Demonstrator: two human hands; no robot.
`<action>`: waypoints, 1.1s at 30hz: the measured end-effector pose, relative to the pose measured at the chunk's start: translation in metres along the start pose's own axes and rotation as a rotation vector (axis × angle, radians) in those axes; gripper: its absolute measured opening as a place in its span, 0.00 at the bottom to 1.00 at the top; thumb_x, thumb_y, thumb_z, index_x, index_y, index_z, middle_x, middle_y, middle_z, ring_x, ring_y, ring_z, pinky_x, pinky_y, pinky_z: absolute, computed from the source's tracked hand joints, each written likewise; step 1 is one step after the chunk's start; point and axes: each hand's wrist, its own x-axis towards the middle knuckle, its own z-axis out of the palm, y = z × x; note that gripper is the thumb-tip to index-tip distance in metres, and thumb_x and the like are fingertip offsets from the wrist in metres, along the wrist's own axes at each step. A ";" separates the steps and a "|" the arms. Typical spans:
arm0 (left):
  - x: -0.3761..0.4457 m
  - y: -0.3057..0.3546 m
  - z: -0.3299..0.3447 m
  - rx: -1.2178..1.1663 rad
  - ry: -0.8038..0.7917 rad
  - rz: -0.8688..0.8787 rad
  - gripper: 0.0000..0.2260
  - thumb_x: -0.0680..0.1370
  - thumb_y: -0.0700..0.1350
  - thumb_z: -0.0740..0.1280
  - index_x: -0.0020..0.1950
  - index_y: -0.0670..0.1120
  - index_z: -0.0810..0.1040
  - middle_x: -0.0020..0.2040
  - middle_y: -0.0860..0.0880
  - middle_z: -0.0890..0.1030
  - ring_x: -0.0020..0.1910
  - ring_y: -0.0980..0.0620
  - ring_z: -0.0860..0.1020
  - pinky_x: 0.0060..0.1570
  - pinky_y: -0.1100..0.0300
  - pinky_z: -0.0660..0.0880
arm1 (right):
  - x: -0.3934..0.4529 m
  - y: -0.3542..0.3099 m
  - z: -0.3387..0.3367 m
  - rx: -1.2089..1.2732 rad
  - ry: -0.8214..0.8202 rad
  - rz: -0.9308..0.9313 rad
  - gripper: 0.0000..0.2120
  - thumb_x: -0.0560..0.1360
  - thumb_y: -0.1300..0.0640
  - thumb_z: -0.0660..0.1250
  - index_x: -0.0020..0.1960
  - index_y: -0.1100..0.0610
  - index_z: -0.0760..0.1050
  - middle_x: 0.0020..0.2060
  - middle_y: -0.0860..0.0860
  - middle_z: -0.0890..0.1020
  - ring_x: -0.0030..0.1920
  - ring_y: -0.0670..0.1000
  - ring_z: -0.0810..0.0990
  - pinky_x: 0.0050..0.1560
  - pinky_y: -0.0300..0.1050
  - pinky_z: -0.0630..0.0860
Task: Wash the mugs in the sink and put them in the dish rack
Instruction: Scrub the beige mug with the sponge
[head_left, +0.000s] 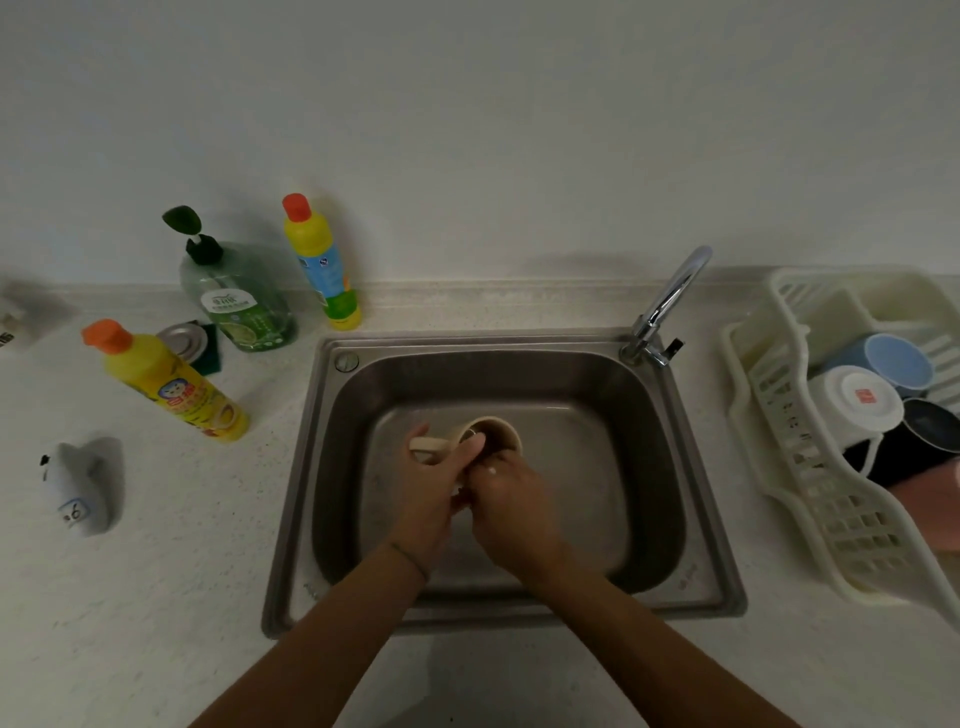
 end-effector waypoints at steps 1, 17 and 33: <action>0.002 0.000 0.002 0.004 0.036 0.011 0.39 0.68 0.48 0.82 0.75 0.54 0.66 0.66 0.44 0.78 0.63 0.42 0.79 0.60 0.37 0.79 | -0.001 -0.005 0.003 0.028 -0.014 0.039 0.16 0.78 0.61 0.66 0.65 0.55 0.78 0.55 0.52 0.83 0.56 0.51 0.79 0.53 0.45 0.80; 0.009 -0.002 -0.013 0.170 0.025 0.051 0.27 0.72 0.38 0.79 0.64 0.54 0.71 0.63 0.44 0.77 0.57 0.45 0.79 0.38 0.54 0.81 | -0.016 0.009 0.001 -0.107 -0.204 -0.074 0.29 0.74 0.64 0.66 0.75 0.55 0.68 0.71 0.55 0.73 0.70 0.57 0.69 0.63 0.53 0.76; 0.002 -0.002 0.001 0.158 0.017 0.006 0.26 0.72 0.37 0.78 0.65 0.51 0.71 0.58 0.43 0.80 0.54 0.45 0.81 0.39 0.52 0.80 | -0.020 -0.004 0.012 0.081 -0.130 0.153 0.25 0.73 0.65 0.66 0.69 0.58 0.73 0.63 0.56 0.79 0.60 0.57 0.76 0.55 0.49 0.77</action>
